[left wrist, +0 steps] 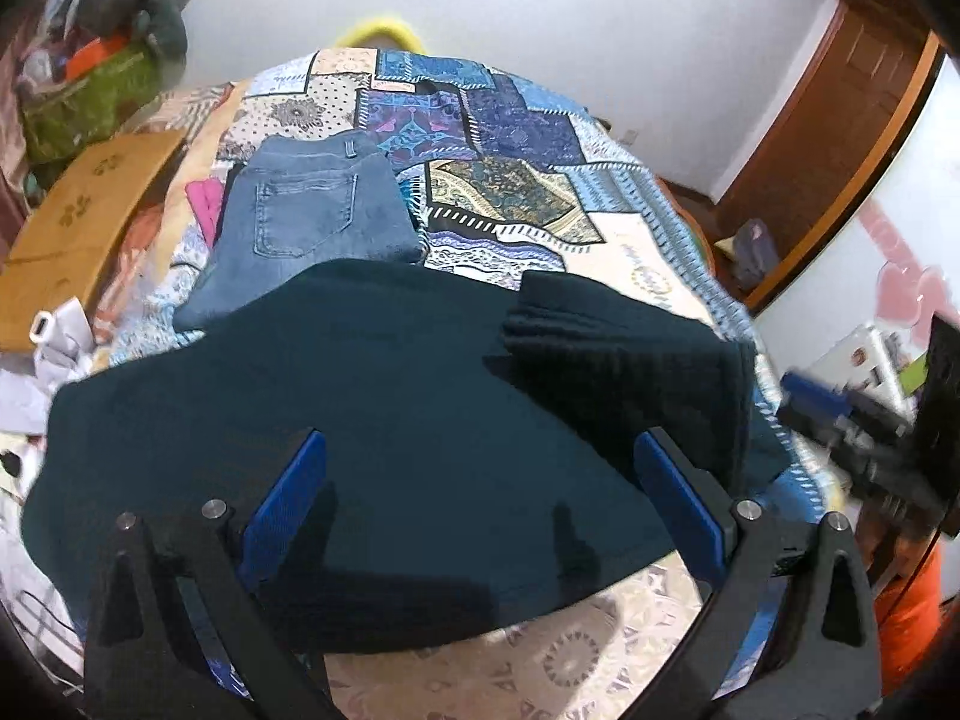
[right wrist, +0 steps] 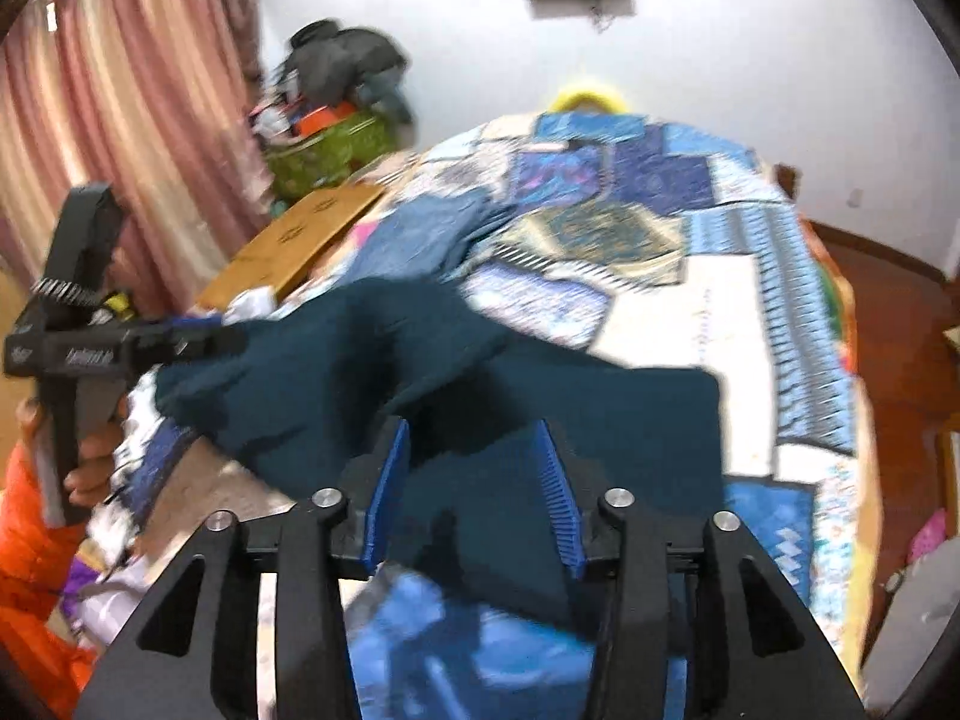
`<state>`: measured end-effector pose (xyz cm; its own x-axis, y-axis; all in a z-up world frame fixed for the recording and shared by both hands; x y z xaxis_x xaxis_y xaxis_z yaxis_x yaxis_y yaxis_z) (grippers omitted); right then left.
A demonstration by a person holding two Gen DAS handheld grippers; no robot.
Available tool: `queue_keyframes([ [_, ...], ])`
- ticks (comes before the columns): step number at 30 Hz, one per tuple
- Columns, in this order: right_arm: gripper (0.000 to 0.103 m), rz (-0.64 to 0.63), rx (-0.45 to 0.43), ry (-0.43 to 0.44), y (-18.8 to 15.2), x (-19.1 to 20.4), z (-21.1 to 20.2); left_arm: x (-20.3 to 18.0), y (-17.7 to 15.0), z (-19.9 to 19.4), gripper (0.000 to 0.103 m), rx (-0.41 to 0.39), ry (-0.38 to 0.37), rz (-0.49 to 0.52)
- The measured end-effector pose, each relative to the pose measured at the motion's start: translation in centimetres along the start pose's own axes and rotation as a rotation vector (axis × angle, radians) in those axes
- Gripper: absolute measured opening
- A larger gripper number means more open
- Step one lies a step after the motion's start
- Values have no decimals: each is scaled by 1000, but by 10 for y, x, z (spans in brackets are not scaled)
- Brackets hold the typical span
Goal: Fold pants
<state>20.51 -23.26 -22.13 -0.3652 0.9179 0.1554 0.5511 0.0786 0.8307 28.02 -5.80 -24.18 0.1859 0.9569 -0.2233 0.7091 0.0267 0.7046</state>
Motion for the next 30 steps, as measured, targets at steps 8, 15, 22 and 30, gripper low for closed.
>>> queue_keyframes([
  [8,45,41,79,51,-1,14,57,4,-4,5,103,4,76,78],
  [15,45,-14,126,241,-15,75,64,25,2,-8,103,-11,91,31],
  [22,45,-40,130,203,-24,63,50,14,-3,0,103,38,6,-18],
  [30,52,21,55,-5,-20,-10,17,-23,-4,22,103,73,-43,13],
])
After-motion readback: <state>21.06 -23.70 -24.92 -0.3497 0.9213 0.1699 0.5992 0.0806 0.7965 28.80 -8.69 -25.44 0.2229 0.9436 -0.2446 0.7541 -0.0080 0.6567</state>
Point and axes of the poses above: each gripper's, at about its wrist camera, not at the fingertips, and z roughly the way its jaws point, x to its left, y to its top, the point moved 9 cm from there along z, roughly the way its jaws point, and after that the axes turned 11 degrees about -x, right-handed, at the moved point
